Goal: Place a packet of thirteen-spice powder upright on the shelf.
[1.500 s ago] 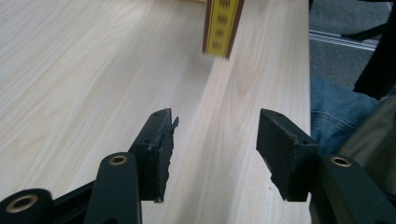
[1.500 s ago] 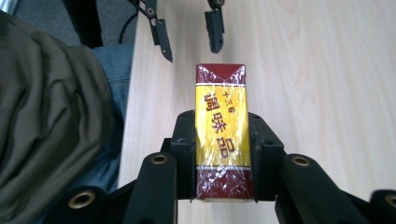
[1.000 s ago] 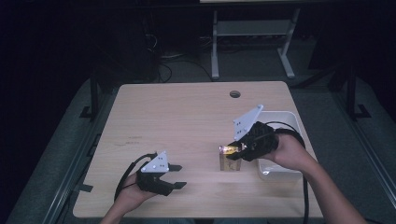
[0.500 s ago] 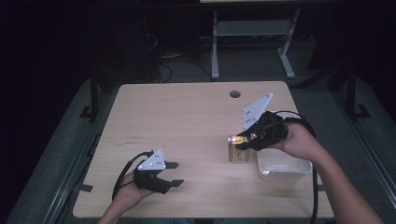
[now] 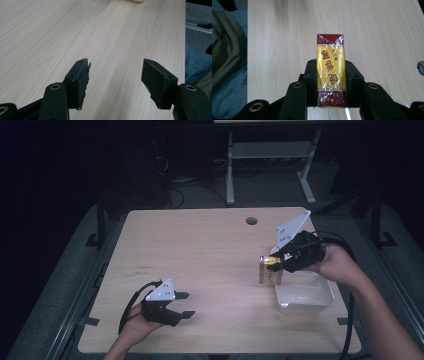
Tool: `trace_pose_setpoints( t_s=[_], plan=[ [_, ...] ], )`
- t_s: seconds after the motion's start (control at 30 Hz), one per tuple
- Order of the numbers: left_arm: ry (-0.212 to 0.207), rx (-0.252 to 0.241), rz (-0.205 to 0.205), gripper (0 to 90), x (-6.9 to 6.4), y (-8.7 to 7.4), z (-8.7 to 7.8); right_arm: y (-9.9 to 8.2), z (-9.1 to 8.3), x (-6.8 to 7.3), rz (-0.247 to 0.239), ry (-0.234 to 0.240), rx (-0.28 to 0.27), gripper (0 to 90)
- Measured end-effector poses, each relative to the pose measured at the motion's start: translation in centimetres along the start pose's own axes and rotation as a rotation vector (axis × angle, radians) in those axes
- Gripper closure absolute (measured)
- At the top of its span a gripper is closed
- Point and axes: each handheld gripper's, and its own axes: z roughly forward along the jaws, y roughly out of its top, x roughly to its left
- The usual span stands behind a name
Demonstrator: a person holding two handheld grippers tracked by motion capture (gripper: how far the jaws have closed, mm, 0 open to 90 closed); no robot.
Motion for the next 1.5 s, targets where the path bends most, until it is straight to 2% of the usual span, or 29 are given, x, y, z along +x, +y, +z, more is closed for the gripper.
trace_pose_setpoints(
  t_s=[0.33,0.43,0.73,1.1,1.2,1.5],
  plan=[
    [0.004,0.0,0.001,38.9,0.1,0.0,0.0,-1.2,-0.7,-1.4,0.028,-0.042,0.021,68.0],
    [0.005,-0.003,-0.002,38.9,0.1,-0.1,-0.1,-1.7,-0.7,-2.1,0.057,-0.066,0.05,68.0],
    [0.008,-0.004,-0.008,38.8,0.2,-0.1,-0.1,-3.0,-0.7,-4.0,0.117,-0.101,0.068,68.0],
    [0.012,0.004,-0.004,38.8,0.2,-0.1,-0.1,-4.4,-0.1,-4.8,0.151,-0.131,0.098,67.9],
    [0.012,0.0,-0.007,38.8,0.2,-0.1,-0.1,-4.6,0.0,-4.9,0.16,-0.127,0.086,67.9],
    [0.013,0.001,-0.008,38.7,0.2,-0.1,-0.1,-5.4,0.9,-5.3,0.183,-0.127,0.096,67.8]
  ],
)
